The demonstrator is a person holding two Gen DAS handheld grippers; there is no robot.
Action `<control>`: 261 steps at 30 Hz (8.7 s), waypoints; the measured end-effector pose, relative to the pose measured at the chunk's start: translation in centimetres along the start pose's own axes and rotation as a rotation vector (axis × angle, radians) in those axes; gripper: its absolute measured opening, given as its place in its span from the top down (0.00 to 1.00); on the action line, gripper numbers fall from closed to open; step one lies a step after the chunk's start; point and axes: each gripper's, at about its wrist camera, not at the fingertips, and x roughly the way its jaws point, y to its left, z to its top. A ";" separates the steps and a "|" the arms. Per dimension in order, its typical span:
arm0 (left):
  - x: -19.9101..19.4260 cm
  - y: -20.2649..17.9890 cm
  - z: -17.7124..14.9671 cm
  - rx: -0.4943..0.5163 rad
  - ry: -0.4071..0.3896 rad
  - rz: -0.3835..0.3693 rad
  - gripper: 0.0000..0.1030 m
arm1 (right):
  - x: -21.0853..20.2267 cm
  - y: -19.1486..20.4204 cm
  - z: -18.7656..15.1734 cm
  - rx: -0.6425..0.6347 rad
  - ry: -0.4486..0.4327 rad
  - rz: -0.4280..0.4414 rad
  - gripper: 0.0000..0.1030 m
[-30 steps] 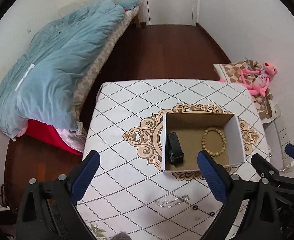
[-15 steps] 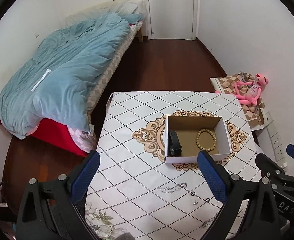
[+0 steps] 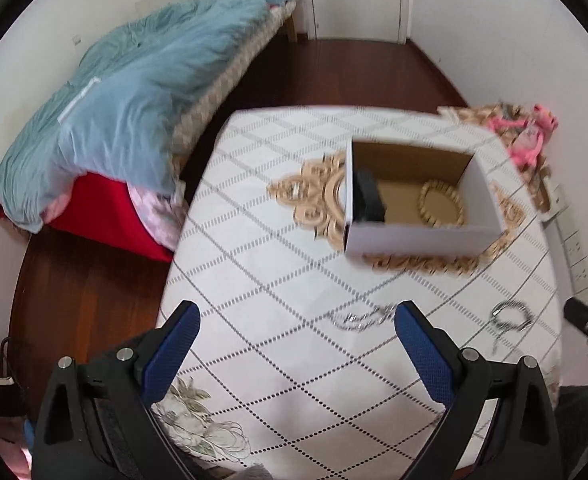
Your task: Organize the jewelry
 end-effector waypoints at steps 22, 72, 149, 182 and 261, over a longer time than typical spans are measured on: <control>8.5 1.0 -3.7 0.010 0.163 0.088 0.04 | 10.0 -0.5 -2.5 0.048 0.042 -0.021 0.90; 6.6 0.4 -0.3 0.000 0.100 -0.444 1.00 | 3.3 -1.3 -2.0 0.180 -0.022 0.266 0.90; 6.0 -2.4 8.2 0.046 0.034 -0.129 0.00 | 6.2 7.2 8.7 -0.178 0.013 -0.029 0.05; -6.6 -0.5 1.3 0.010 -0.150 -0.096 0.00 | -7.2 2.9 0.0 -0.099 -0.203 0.006 0.05; -1.0 -5.1 8.5 0.146 -0.059 -0.410 0.94 | -4.9 4.5 8.6 -0.084 -0.153 0.338 0.88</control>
